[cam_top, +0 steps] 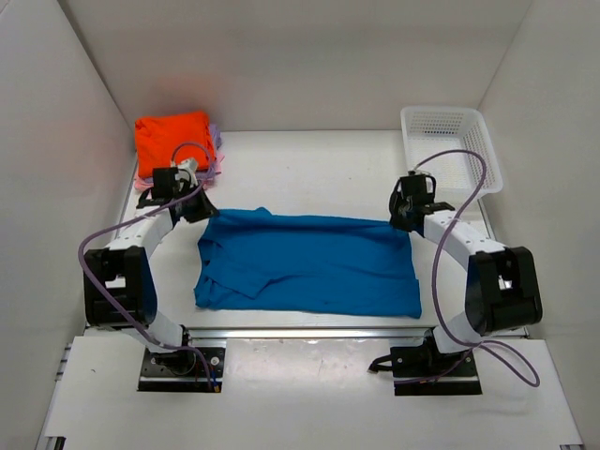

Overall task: Fold and stack the t-shirts
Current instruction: Grap the side of the flattened tshirt furthest away from the robot with both arms, then fold the other side of the tshirt into a rectangle

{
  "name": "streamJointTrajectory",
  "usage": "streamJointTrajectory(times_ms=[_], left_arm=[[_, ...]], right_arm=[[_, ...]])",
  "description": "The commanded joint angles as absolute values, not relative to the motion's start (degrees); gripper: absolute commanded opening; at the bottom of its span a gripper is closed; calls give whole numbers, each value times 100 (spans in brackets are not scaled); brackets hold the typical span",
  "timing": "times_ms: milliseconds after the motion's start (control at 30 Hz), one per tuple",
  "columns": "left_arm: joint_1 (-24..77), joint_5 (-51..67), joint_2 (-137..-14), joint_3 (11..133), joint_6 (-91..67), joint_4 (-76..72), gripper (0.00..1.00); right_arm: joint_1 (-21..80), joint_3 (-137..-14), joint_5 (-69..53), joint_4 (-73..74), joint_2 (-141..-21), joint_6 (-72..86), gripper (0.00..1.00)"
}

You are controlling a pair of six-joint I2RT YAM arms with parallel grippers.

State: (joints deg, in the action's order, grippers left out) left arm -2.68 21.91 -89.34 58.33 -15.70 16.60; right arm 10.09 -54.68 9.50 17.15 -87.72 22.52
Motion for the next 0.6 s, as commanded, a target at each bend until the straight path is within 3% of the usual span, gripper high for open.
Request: streamJointTrajectory(times_ms=[0,567], left_arm=[[-334,2136,-8395,5398,-1398,1819,0],[-343,1741,-6926,4035,-1283,2320,0]], right_arm=[[1037,-5116,853,1661,-8307,2285,4],[1354,-3850,616,2091,-7023,2742,1]])
